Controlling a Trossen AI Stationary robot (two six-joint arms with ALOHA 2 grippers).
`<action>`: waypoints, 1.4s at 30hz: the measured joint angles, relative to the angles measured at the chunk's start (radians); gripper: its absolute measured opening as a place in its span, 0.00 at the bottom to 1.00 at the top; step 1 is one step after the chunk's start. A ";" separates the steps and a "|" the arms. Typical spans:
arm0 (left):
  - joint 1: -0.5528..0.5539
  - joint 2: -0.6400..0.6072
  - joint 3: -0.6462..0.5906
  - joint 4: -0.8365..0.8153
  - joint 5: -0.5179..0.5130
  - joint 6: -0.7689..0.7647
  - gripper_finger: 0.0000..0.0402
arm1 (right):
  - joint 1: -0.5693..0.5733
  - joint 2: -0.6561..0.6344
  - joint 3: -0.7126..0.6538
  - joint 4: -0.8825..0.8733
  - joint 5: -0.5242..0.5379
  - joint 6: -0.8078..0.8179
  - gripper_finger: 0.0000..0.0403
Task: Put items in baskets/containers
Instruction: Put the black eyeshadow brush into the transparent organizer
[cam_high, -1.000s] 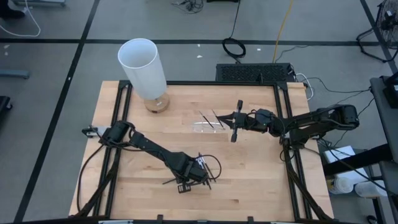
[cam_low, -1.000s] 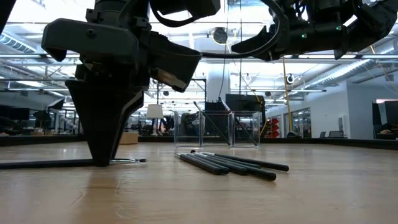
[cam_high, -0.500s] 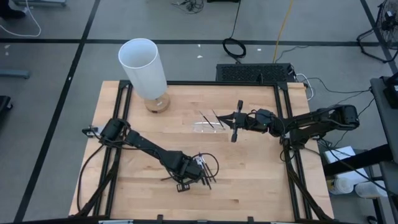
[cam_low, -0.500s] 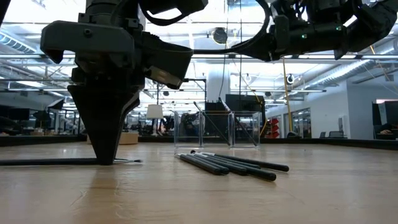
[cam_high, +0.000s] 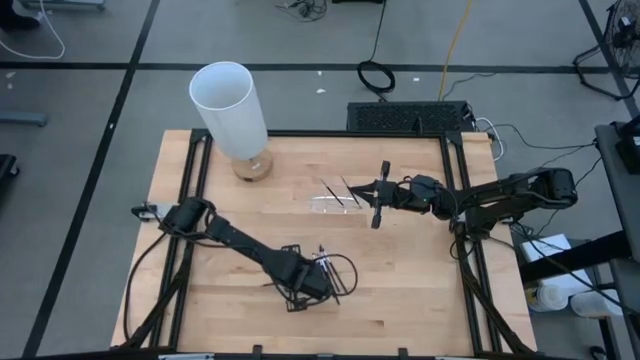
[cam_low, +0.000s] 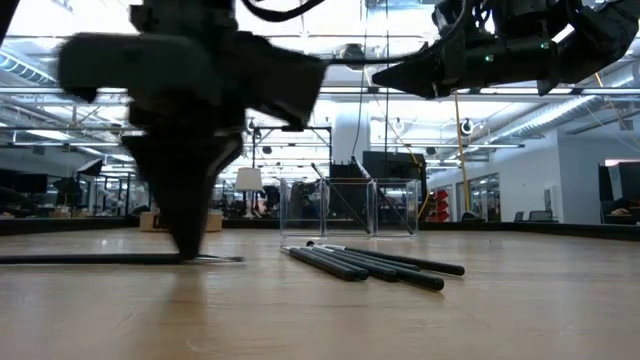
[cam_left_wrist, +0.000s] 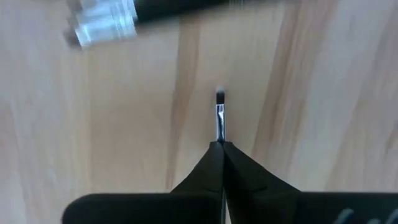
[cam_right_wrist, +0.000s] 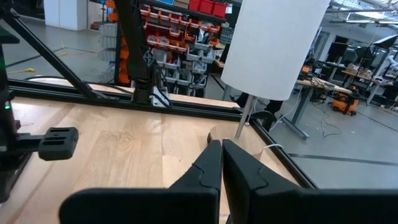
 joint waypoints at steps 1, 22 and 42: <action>0.001 0.001 0.009 -0.004 -0.007 0.000 0.00 | 0.000 0.000 0.000 0.000 0.000 0.000 0.00; 0.008 -0.004 0.029 -0.093 0.049 0.140 0.03 | 0.000 0.000 0.000 -0.001 0.000 0.000 0.00; 0.117 -0.005 0.028 -0.107 0.086 0.646 0.30 | -0.011 0.000 0.000 -0.041 0.003 -0.023 0.00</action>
